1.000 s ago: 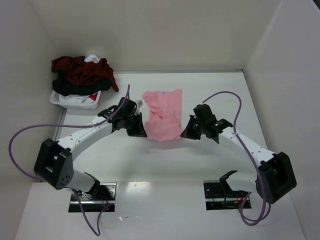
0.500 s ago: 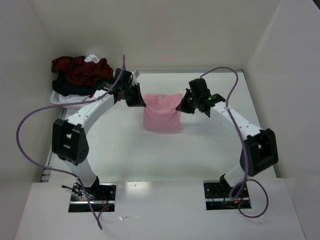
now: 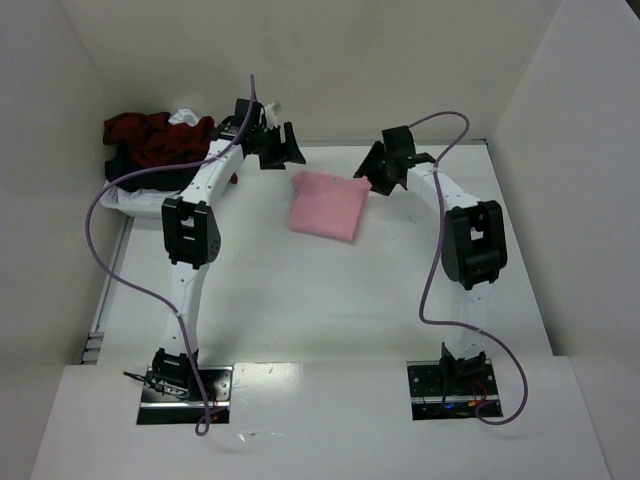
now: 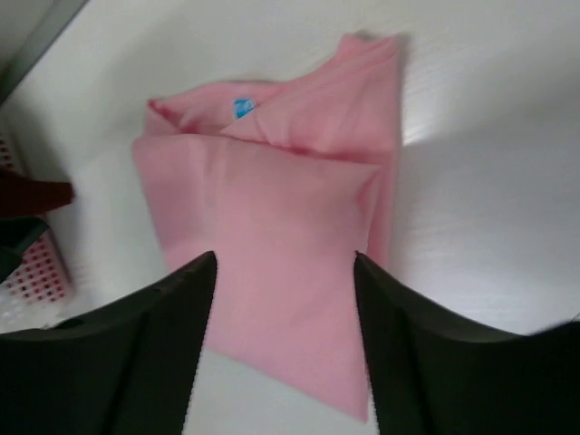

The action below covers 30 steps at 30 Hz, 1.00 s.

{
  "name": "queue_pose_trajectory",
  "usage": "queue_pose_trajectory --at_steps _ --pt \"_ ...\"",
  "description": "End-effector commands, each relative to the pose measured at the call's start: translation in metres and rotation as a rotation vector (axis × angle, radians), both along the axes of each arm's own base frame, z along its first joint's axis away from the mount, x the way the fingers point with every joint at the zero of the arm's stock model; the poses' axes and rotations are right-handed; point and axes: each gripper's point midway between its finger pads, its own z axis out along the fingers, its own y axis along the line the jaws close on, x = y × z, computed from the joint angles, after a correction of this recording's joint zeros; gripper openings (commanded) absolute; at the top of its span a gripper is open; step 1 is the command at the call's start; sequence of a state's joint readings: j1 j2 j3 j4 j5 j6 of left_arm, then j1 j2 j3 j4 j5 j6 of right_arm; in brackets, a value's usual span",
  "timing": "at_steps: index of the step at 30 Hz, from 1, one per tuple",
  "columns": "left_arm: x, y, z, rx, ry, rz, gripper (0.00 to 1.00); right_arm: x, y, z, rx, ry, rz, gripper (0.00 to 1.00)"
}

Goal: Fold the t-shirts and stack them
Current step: Fold the long partially folded tshirt into a neat square

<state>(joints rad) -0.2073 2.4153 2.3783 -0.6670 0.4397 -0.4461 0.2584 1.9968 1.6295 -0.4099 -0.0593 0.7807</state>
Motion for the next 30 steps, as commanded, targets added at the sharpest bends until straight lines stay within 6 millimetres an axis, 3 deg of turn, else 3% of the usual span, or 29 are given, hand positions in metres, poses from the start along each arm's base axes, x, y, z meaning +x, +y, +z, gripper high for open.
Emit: queue_pose_trajectory --at_steps 1,2,3,4,9,10,11,12,13,14,15,17,18,23,30 --pt "0.001 0.004 -0.012 -0.021 0.049 -0.031 0.83 0.03 -0.005 0.0 -0.021 -0.048 -0.008 0.73" --pt "0.008 0.012 -0.009 -0.015 0.031 -0.009 0.92 0.036 -0.013 -0.001 -0.032 -0.058 -0.032 0.76" --pt "0.012 0.014 -0.012 -0.005 0.029 0.001 0.95 0.044 -0.018 0.008 -0.026 -0.084 -0.044 0.78" --pt "0.016 0.02 -0.009 -0.007 0.019 0.013 0.96 0.046 -0.017 0.005 -0.027 -0.08 -0.044 0.83" --pt "0.021 0.037 -0.007 0.023 -0.011 0.015 0.94 0.052 -0.034 0.006 -0.072 -0.083 -0.062 0.83" --pt "0.016 0.038 -0.02 0.033 0.018 0.008 0.87 0.051 -0.035 0.006 -0.082 -0.085 -0.052 0.81" --pt "0.011 0.037 -0.009 0.027 0.005 -0.007 0.84 0.048 -0.031 0.003 -0.068 -0.074 -0.034 0.76" --pt "0.005 0.031 -0.011 0.043 0.005 -0.036 0.81 0.042 -0.029 -0.01 -0.06 -0.048 -0.019 0.73" --pt "0.004 0.032 -0.012 0.049 -0.006 -0.044 0.77 0.036 -0.025 -0.013 -0.041 -0.038 0.002 0.71" --pt "-0.011 0.027 -0.025 0.06 0.029 -0.066 0.76 0.034 -0.022 -0.013 -0.028 -0.048 0.013 0.68" --pt "-0.021 0.019 -0.031 0.058 0.037 -0.095 0.74 0.023 -0.023 -0.032 -0.028 -0.006 0.022 0.68" --pt "-0.033 0.014 -0.032 0.023 0.027 -0.136 0.74 0.014 -0.015 -0.039 -0.008 0.018 0.036 0.68" --pt "-0.05 0.015 -0.055 0.017 0.094 -0.147 0.74 0.008 -0.016 -0.048 -0.012 0.039 0.036 0.68" --pt "-0.078 0.004 -0.064 -0.018 0.117 -0.175 0.8 0.003 -0.011 -0.055 -0.026 0.04 0.063 0.68" --pt "-0.083 0.004 -0.073 0.013 0.128 -0.163 0.8 0.012 -0.012 -0.055 -0.042 0.015 0.071 0.66"
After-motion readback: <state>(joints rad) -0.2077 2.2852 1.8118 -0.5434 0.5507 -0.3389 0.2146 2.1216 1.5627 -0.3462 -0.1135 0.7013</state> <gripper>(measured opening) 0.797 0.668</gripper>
